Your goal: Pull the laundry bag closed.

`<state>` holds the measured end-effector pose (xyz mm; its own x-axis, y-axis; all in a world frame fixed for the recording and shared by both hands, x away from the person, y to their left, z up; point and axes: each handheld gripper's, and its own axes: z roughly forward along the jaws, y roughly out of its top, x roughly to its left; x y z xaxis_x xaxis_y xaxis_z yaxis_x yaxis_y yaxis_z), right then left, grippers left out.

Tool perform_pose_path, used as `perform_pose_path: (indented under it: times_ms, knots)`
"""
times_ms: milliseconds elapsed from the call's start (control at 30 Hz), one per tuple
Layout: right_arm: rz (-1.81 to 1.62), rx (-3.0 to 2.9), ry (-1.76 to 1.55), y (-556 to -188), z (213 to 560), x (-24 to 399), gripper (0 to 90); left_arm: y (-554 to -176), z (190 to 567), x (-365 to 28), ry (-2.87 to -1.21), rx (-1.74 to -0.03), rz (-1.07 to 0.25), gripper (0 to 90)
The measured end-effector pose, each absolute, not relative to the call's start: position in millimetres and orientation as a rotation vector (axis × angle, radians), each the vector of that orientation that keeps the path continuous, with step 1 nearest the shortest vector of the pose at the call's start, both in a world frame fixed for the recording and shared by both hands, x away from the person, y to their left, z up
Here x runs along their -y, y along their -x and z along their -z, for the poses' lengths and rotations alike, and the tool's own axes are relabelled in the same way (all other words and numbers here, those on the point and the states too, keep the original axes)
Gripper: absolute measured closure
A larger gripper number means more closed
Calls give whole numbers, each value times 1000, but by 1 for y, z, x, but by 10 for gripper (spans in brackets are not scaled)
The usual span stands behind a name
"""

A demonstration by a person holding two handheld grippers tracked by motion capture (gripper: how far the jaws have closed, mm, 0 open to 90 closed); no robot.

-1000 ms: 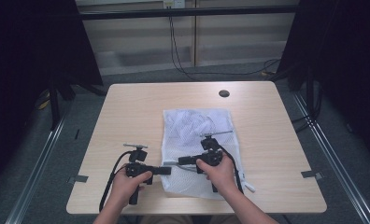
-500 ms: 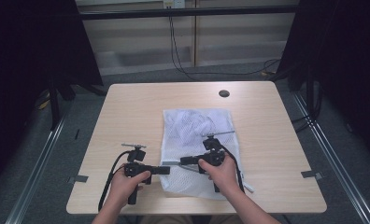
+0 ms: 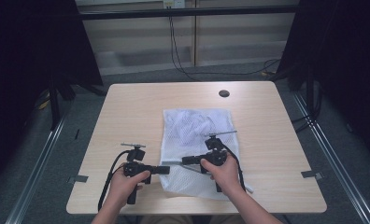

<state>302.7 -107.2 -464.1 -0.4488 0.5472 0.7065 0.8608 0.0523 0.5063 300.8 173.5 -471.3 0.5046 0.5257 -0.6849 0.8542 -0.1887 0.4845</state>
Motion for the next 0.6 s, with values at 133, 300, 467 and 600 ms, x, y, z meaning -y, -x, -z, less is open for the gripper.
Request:
perform_pose_path:
  times_ms: [133, 300, 467, 600]
  knots:
    - [1359, 2017, 1419, -303, 464, 107, 872, -301, 471, -174, -1861, -1142, 467, 882]
    - [1360, 2017, 1418, -303, 464, 107, 872, -301, 470, -174, -1862, -1142, 467, 882]
    - [1353, 2022, 1423, -302, 464, 108, 872, -301, 470, -174, -1855, -1154, 463, 882]
    - [1357, 2021, 1426, -303, 465, 111, 872, -301, 470, -176, -1850, -1155, 467, 883]
